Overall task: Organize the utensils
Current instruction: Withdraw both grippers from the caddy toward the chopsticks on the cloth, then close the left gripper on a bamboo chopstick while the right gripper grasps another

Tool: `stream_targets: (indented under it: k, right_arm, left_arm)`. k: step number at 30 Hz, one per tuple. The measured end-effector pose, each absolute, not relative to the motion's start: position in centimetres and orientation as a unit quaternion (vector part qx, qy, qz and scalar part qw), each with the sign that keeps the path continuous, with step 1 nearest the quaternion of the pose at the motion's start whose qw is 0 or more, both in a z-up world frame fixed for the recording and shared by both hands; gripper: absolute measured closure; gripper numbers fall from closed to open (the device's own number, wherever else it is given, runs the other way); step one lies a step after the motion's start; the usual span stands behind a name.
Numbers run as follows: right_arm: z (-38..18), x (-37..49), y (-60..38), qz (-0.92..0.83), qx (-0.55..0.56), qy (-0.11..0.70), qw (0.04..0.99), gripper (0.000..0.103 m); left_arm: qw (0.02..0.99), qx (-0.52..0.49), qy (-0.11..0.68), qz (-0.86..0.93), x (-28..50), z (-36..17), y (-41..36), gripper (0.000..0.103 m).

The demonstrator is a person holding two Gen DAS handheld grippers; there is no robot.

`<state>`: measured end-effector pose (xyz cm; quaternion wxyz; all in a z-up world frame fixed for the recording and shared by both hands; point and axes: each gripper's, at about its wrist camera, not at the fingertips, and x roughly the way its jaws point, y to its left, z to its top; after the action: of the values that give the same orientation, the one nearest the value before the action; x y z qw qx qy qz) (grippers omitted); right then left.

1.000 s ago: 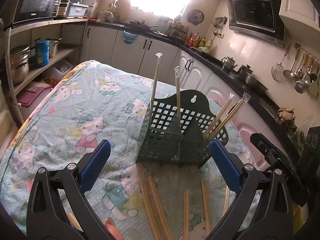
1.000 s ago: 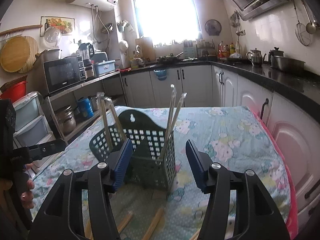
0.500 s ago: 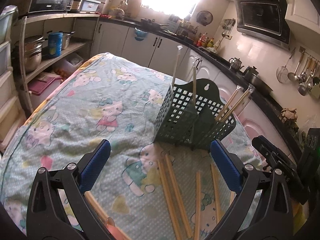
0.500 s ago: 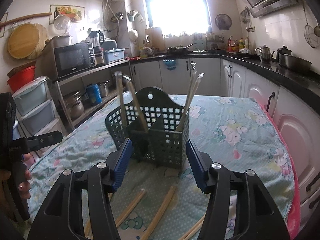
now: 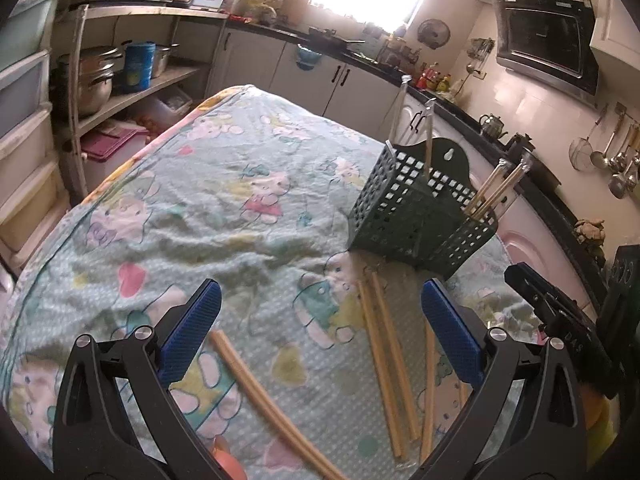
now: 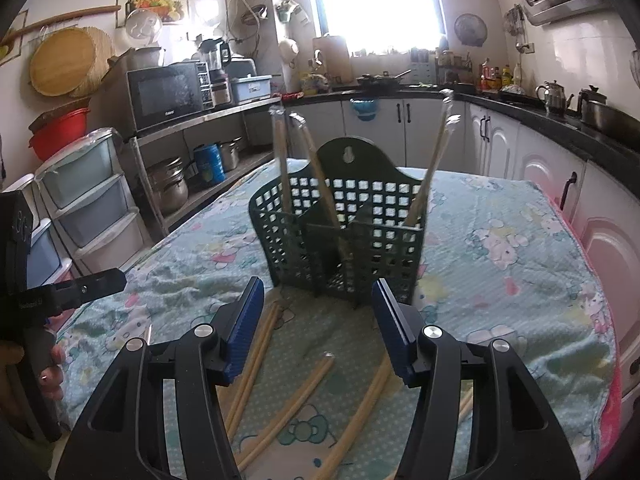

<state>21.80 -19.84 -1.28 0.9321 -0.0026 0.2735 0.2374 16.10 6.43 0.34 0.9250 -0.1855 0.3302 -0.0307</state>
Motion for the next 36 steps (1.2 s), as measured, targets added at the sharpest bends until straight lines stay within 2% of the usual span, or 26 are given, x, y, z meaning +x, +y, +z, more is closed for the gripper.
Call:
stream_targets:
  k: [13,17,19,24,36]
  right_arm:
    - [-3.6,23.3,-16.4,0.259,-0.016,0.328,0.908,0.049]
    - [-4.7,24.1,-15.5,0.259,-0.017,0.347,0.901,0.049]
    - [-5.2,24.4,-15.1,0.260,-0.017,0.356,0.897,0.051]
    - [-6.2,25.2,-14.5,0.263,-0.006,0.375,0.889,0.054]
    - [-8.7,28.7,-12.8,0.244,-0.004,0.427,0.871,0.067]
  left_arm:
    - [0.910,-0.208,0.360,-0.006,14.4,-3.1,8.7,0.014]
    - [0.899,-0.224,0.376,-0.007,14.2,-4.5,9.2,0.034]
    - [0.893,-0.233,0.385,-0.012,14.1,-5.2,9.4,0.049]
    - [0.872,-0.264,0.412,-0.032,14.4,-7.1,9.7,0.069]
    - [0.872,-0.264,0.411,-0.030,15.9,-7.9,9.5,0.070]
